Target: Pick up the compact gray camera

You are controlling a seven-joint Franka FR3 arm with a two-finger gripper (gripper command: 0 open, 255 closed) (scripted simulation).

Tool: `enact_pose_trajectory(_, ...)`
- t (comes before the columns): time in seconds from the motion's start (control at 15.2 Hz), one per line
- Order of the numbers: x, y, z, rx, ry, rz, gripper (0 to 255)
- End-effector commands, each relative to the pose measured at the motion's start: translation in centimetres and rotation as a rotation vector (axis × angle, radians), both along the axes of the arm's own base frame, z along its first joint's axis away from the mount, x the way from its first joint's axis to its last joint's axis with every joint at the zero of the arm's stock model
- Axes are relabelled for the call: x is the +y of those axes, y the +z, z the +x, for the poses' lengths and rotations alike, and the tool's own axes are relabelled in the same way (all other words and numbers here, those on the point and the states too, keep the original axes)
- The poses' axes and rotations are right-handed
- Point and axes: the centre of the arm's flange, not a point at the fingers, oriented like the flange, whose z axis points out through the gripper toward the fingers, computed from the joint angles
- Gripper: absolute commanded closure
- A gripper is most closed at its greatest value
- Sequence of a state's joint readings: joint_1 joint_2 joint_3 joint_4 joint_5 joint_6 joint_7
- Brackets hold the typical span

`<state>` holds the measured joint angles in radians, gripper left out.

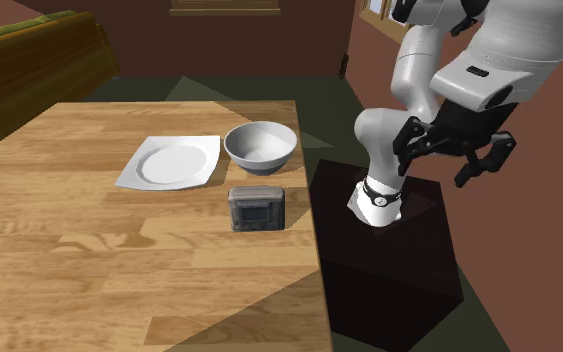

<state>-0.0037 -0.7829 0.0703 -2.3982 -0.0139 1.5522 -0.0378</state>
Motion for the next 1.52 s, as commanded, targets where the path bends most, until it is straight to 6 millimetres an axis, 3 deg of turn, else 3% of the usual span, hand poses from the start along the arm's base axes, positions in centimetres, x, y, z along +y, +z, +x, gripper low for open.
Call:
enact_pose_trajectory(0.0,0.0,0.0,0.0,0.000,0.000,0.000,0)
enact_pose_trajectory(0.4,-6.9,-1.2,4.4,-0.034,-0.278,0.027,0)
enact_pose_trajectory(0.73,-13.3,-2.2,6.5,-0.063,-0.510,0.049,0)
enact_pose_trajectory(1.06,-20.0,-3.3,7.1,-0.092,-0.742,0.071,0)
enact_pose_trajectory(1.45,-28.0,-4.9,5.8,-0.126,-1.020,0.098,0)
